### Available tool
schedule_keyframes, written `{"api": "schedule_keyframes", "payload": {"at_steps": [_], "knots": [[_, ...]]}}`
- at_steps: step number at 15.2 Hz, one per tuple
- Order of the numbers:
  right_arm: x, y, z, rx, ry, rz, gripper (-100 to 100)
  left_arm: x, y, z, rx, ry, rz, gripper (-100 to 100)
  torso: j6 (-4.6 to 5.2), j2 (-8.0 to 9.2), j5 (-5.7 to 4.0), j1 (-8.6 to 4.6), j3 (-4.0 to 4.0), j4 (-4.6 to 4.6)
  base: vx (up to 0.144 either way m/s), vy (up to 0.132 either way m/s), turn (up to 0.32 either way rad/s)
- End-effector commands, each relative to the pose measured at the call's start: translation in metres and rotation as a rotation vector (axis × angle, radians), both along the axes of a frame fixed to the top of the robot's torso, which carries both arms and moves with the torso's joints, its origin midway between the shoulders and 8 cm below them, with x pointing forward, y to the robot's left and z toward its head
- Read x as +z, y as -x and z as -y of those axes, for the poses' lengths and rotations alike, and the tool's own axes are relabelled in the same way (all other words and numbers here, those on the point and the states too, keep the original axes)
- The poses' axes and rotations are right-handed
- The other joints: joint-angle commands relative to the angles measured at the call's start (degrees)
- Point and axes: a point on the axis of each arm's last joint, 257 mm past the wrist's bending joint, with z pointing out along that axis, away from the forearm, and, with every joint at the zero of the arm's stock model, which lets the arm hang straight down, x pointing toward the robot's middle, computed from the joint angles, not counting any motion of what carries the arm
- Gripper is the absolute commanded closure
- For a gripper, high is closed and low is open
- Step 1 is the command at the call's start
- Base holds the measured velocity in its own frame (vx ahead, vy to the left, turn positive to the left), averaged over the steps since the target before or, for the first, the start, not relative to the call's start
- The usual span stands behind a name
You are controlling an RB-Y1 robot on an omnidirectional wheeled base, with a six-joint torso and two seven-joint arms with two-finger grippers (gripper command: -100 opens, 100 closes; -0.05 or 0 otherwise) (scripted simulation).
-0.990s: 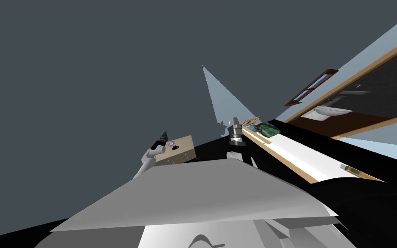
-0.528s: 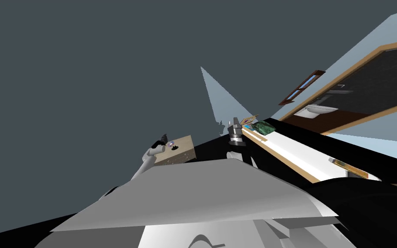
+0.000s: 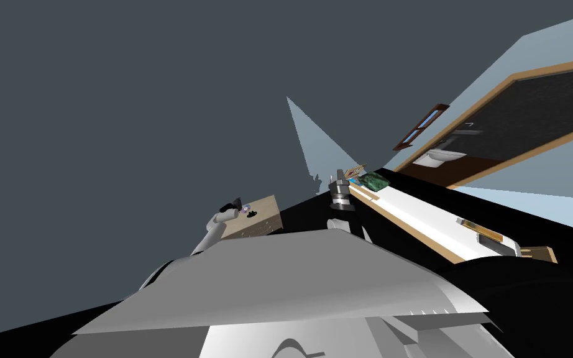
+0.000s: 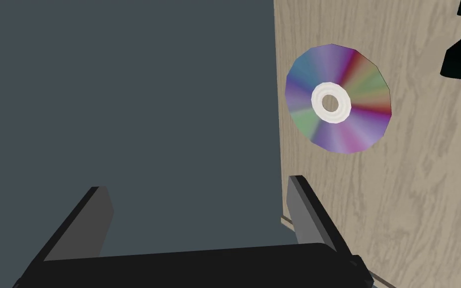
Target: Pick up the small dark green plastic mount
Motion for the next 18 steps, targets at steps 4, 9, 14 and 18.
{"api": "schedule_keyframes", "payload": {"at_steps": [4,9,14,18], "knots": [[0.0,0.0,0.0,0.0,0.0,0.0,0,-0.031,0.017,-0.005,0.049,0.057,-0.125,-100,0.0,0.0,0.0,-0.01,0.0,0.0,-0.02,0.02,-0.081],[0.0,0.0,0.0,0.0,0.0,0.0,0,-0.056,0.035,-0.003,0.089,0.114,-0.236,-100,0.0,0.0,0.0,0.01,0.0,0.0,-0.02,0.025,-0.087],[0.0,0.0,0.0,0.0,0.0,0.0,0,-0.073,0.052,-0.001,0.114,0.147,-0.305,-100,0.01,-0.01,-0.01,-0.03,0.0,0.0,-0.016,0.017,-0.065],[0.0,0.0,0.0,0.0,0.0,0.0,0,-0.09,0.07,0.008,0.145,0.201,-0.398,-100,0.03,-0.03,-0.01,-0.03,-0.02,0.0,-0.013,0.015,-0.086]]}}
